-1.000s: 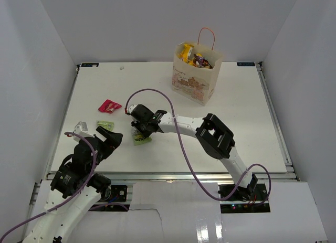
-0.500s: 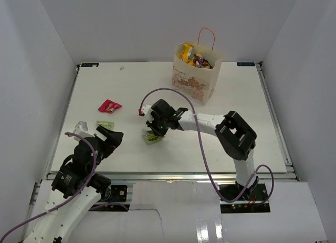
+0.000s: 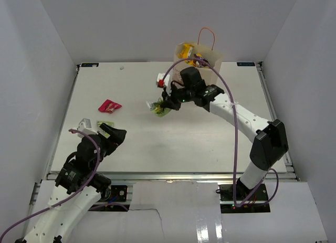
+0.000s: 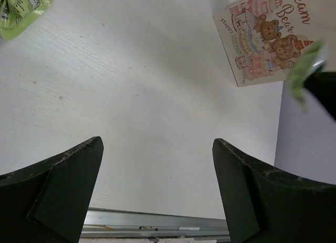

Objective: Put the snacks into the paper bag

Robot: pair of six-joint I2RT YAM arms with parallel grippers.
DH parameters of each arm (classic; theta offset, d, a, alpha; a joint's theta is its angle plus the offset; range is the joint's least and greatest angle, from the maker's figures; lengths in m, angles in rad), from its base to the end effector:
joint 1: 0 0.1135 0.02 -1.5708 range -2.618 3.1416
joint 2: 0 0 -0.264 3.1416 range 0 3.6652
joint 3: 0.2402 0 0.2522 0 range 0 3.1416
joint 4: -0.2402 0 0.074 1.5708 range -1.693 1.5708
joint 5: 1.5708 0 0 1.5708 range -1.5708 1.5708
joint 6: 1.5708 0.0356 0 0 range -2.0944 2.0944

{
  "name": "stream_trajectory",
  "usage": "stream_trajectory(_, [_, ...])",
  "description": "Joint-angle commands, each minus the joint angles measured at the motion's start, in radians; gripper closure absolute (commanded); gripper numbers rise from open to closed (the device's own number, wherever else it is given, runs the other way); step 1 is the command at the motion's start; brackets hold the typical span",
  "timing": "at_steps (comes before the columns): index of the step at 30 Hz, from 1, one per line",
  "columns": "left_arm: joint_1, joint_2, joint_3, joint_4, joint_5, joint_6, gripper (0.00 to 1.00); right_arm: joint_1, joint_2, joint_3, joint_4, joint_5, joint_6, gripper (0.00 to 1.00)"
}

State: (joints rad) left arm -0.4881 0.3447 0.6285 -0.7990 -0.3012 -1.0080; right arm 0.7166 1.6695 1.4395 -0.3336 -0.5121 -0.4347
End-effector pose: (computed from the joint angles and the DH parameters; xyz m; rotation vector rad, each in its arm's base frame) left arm 0.0790 -0.0300 0.2757 -0.7223 1.9901 -0.6017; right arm 0.2804 0.2673 0.3227 -1.4060 1.6066 0.7112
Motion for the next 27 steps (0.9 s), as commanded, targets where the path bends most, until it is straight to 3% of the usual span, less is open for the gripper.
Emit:
stream_trajectory(1, [0.003, 0.013, -0.007, 0.04, 0.013, 0.019, 0.04, -0.092, -0.082, 0.242, 0.002, -0.071, -0.006, 0.92])
stream_trajectory(5, [0.003, 0.014, -0.015, 0.058, 0.016, 0.02, 0.04, -0.186, -0.093, 0.448, 0.007, -0.043, 0.014, 0.92])
stream_trajectory(11, [0.003, 0.014, -0.023, 0.072, 0.017, 0.025, 0.04, -0.353, -0.05, 0.555, 0.059, 0.046, 0.034, 0.92])
stream_trajectory(18, [0.003, 0.028, -0.024, 0.09, 0.027, 0.031, 0.04, -0.502, 0.088, 0.544, 0.085, 0.073, 0.008, 0.92])
stream_trajectory(27, [0.003, 0.04, -0.035, 0.103, 0.034, 0.032, 0.04, -0.537, 0.187, 0.421, 0.087, 0.113, -0.064, 0.92])
